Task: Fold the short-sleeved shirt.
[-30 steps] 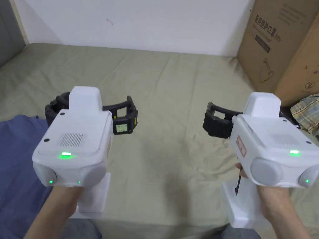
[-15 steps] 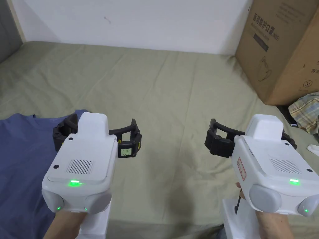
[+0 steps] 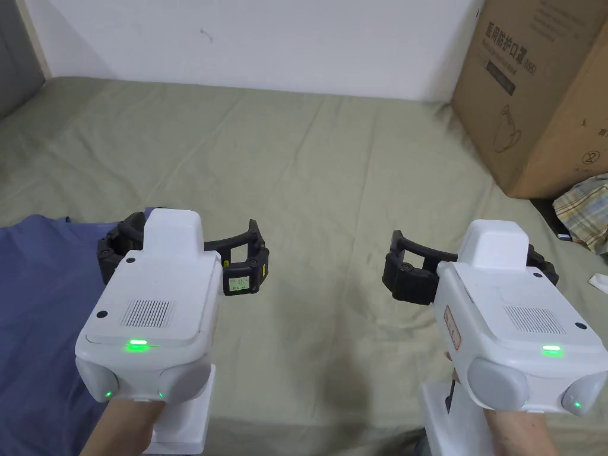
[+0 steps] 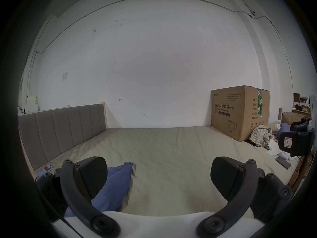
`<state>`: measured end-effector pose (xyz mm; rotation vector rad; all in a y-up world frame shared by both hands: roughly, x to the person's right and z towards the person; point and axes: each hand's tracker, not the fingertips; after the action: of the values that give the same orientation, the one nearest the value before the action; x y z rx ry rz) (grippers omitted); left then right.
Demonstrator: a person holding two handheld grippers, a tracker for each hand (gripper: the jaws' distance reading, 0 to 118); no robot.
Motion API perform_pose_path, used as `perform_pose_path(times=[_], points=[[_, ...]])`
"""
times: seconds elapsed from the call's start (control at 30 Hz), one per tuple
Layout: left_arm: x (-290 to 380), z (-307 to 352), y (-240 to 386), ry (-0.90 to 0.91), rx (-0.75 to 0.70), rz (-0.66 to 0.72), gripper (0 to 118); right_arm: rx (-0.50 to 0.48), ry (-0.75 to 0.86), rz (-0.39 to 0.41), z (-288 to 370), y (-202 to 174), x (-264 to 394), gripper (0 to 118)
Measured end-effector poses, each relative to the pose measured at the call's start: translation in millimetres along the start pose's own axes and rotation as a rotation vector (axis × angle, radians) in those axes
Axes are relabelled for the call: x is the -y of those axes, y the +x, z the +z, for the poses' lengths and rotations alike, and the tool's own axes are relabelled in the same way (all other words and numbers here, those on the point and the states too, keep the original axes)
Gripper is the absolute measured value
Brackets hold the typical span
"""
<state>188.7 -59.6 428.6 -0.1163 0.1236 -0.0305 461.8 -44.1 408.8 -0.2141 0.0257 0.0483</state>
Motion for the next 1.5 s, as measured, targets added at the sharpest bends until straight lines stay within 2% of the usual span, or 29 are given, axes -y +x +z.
perform_pose_path(times=[0.3, 0.43, 0.47, 0.5, 0.53, 0.57, 0.6, 0.67, 0.9, 1.27, 1.5], points=[[0, -5, -1, 0.001, 0.01, -0.004, 118, -0.001, 0.005, 0.004, 1, 0, -1, 117], [-3, -2, 2, 0.004, 0.015, -0.024, 115, -0.006, 0.0, 0.007, 2, 0, -3, 111], [-4, -1, 3, 0.005, 0.015, -0.033, 106, -0.011, 0.001, 0.012, 3, -1, -3, 104], [-2, -2, 2, 0.004, 0.016, -0.045, 79, -0.014, 0.007, 0.019, 4, -1, -4, 84], [-2, -3, 3, 0.001, 0.017, -0.06, 50, -0.011, 0.013, 0.029, 5, -3, -5, 56], [-2, -5, 4, -0.005, 0.01, -0.075, 22, -0.002, 0.015, 0.042, 6, -4, -6, 22], [-2, -6, 5, -0.009, 0.01, -0.078, 4, 0.004, 0.014, 0.049, 5, -5, -7, 0], [-2, -4, 5, -0.015, 0.004, -0.066, 0, 0.009, 0.016, 0.046, 5, -4, -7, 0], [-6, -2, 5, -0.018, 0.02, -0.045, 0, -0.028, 0.009, 0.046, 7, -3, -10, 0], [-10, -5, 4, -0.016, 0.011, -0.039, 0, -0.036, 0.007, 0.045, 6, -7, -12, 0], [-12, 6, -28, -0.011, -0.069, -0.018, 0, -0.103, 0.018, 0.072, 0, -35, -19, 0]])
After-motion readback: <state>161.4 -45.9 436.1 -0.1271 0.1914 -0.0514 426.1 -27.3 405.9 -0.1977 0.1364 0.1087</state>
